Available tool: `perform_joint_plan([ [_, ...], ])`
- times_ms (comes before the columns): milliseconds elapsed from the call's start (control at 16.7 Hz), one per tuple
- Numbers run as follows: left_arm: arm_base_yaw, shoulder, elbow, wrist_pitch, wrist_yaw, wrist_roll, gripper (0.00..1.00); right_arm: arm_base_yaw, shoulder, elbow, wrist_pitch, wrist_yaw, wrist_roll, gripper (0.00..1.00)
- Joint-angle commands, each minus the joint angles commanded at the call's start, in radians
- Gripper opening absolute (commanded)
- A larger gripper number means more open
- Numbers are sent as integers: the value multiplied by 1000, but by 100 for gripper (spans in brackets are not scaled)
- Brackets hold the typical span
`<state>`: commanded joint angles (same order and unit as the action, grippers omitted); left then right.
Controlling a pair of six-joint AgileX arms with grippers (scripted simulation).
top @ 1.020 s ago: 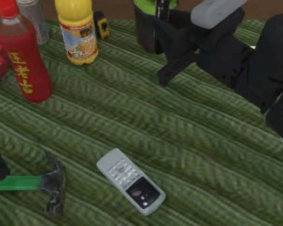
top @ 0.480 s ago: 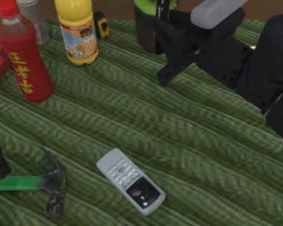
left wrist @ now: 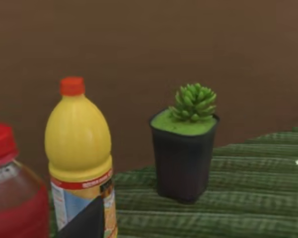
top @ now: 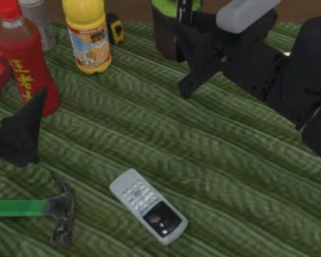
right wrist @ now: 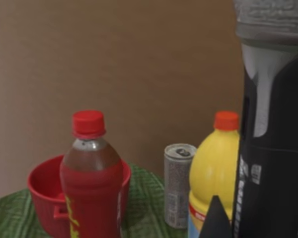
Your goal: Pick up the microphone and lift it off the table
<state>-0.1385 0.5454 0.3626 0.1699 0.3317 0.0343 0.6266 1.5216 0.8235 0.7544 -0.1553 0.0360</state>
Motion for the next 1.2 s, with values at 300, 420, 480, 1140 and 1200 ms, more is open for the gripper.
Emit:
perform_joint_plan([
  [300, -94, 388, 233, 105, 221, 19, 100, 0, 0, 0, 0, 0, 0, 0],
  [420, -125, 505, 314, 144, 295, 26, 100, 0, 0, 0, 0, 0, 0, 0],
  [480, -138, 556, 349, 161, 327, 29, 100, 0, 0, 0, 0, 0, 0, 0],
  [1140, -180, 697, 456, 213, 398, 40, 100, 0, 0, 0, 0, 0, 0, 0],
  [1200, -195, 721, 475, 219, 386, 40, 100, 0, 0, 0, 0, 0, 0, 0],
])
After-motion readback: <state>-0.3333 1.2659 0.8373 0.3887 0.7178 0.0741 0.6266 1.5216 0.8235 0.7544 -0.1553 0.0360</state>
